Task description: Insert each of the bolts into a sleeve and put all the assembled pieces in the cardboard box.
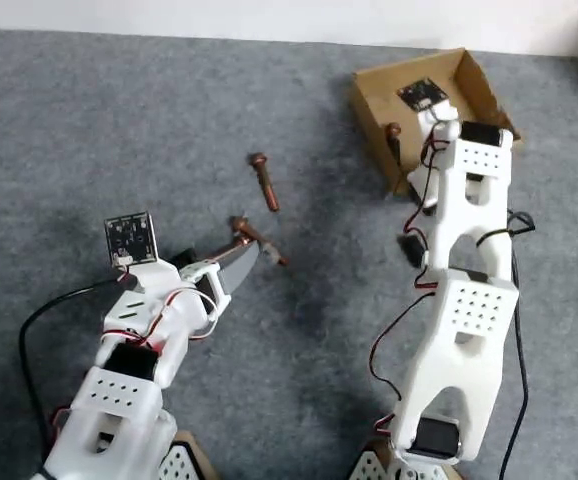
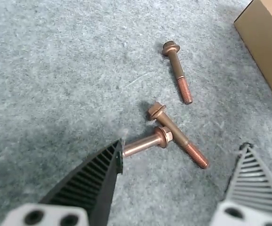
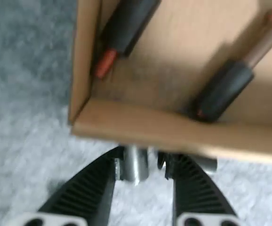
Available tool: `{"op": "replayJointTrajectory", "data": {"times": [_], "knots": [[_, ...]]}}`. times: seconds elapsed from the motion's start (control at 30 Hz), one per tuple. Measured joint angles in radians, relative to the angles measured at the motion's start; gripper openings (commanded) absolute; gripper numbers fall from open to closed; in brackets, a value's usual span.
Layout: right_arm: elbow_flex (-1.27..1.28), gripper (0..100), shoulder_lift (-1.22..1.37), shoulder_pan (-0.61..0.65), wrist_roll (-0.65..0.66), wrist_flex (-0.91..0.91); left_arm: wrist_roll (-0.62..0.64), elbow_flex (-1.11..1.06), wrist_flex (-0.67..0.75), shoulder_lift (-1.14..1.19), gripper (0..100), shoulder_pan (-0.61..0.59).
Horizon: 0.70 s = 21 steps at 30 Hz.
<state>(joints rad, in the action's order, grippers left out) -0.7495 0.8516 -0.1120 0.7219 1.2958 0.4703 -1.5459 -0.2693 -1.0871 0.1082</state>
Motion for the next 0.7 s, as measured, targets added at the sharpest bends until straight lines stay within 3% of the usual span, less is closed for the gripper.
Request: {"op": "replayJointTrajectory", "data": {"times": [0.57, 0.7], "knots": [[0.017, 13.5, 0.051, 0.005, 0.0, 0.054, 0.0, 0.0, 0.0, 0.0, 35, 0.0], [0.017, 0.2, 0.055, 0.003, -0.017, 0.054, 0.0, 0.0, 0.0, 0.0, 35, 0.0]]}}
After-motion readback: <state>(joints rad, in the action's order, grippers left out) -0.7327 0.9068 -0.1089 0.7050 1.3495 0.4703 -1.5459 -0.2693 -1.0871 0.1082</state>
